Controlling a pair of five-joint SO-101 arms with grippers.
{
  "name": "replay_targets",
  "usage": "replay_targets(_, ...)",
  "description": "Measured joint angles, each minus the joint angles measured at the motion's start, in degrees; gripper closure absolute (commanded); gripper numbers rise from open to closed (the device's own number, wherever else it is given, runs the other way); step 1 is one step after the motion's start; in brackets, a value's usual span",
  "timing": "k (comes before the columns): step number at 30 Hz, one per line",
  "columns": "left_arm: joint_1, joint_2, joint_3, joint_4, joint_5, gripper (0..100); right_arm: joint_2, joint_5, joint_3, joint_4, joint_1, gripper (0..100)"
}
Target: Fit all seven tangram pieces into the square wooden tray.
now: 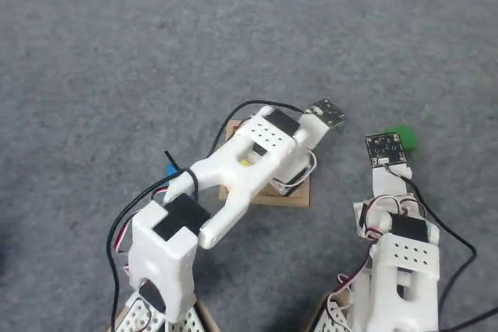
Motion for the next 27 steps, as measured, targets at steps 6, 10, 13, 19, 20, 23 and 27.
replay_targets(6,-3.0,0.0,1.1,0.2,-1.9,88,0.0,0.1,0.0,0.0,0.0,80.5)
replay_targets(10,-4.2,0.0,1.4,0.2,-4.6,91,0.0,0.1,0.0,0.0,0.0,80.5)
replay_targets(13,-4.7,-0.1,1.4,0.2,-5.0,98,0.0,0.1,0.0,0.0,0.0,80.5)
replay_targets(19,-5.5,0.1,-4.5,0.3,-4.8,99,0.0,0.1,0.0,0.0,0.0,80.5)
replay_targets(20,-5.4,0.1,-6.0,0.4,-4.7,99,0.0,0.1,0.0,0.0,0.0,80.5)
replay_targets(23,-5.3,0.1,-8.8,0.5,-2.5,99,0.0,0.1,0.0,0.0,0.0,80.5)
replay_targets(27,-5.3,0.1,-10.5,0.7,1.2,98,0.0,0.1,0.0,0.0,0.0,80.5)
